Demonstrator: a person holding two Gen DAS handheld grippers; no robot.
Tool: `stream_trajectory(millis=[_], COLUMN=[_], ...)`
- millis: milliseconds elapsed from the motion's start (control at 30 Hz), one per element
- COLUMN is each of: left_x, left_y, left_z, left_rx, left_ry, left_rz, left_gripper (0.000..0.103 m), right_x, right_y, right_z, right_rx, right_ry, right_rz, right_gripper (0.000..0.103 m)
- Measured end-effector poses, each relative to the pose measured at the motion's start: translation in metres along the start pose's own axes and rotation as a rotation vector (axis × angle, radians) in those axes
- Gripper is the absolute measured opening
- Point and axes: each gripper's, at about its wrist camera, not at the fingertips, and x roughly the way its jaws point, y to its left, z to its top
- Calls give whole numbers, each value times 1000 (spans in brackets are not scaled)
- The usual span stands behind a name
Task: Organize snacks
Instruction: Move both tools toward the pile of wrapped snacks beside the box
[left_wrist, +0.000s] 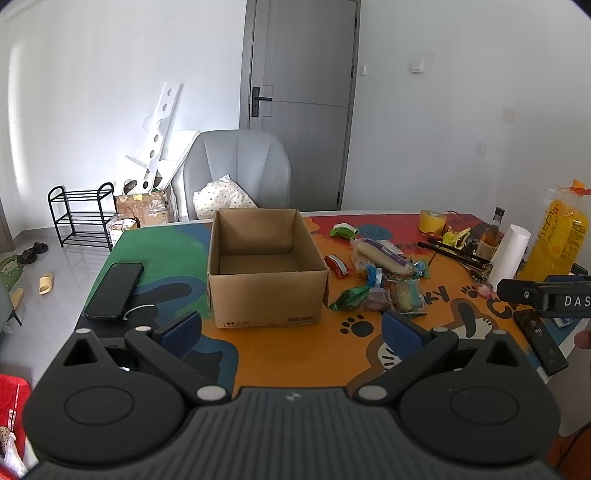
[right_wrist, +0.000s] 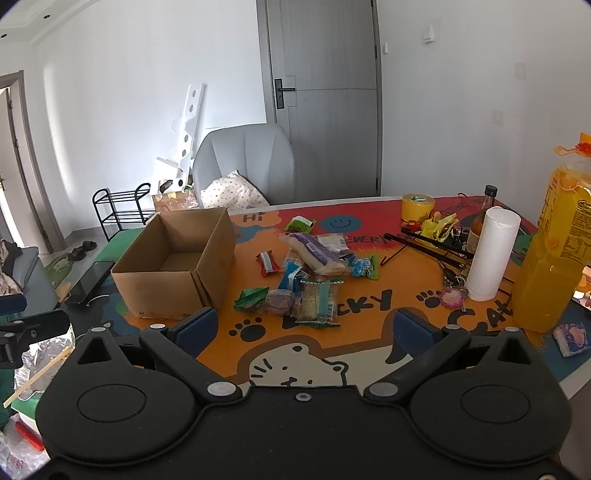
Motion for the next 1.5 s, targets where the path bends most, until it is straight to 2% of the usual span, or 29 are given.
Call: stream_trajectory(millis=[967,1233,1500], left_x=[13,32,55], left_y=[-4,-10,-13], left_z=[-2,3,16], left_rx=[-6,-8,-32], left_ry=[3,0,-14], left_rz=[-12,-6,-36], left_gripper=[103,103,103], right_x=[15,29,47], right_y=[-1,-18,-28], right_z=[0,7,15], right_rx=[-28,6,4], right_ry=[25,2,-7], right_rz=[-37,-59,-49], right_gripper=[103,103,103])
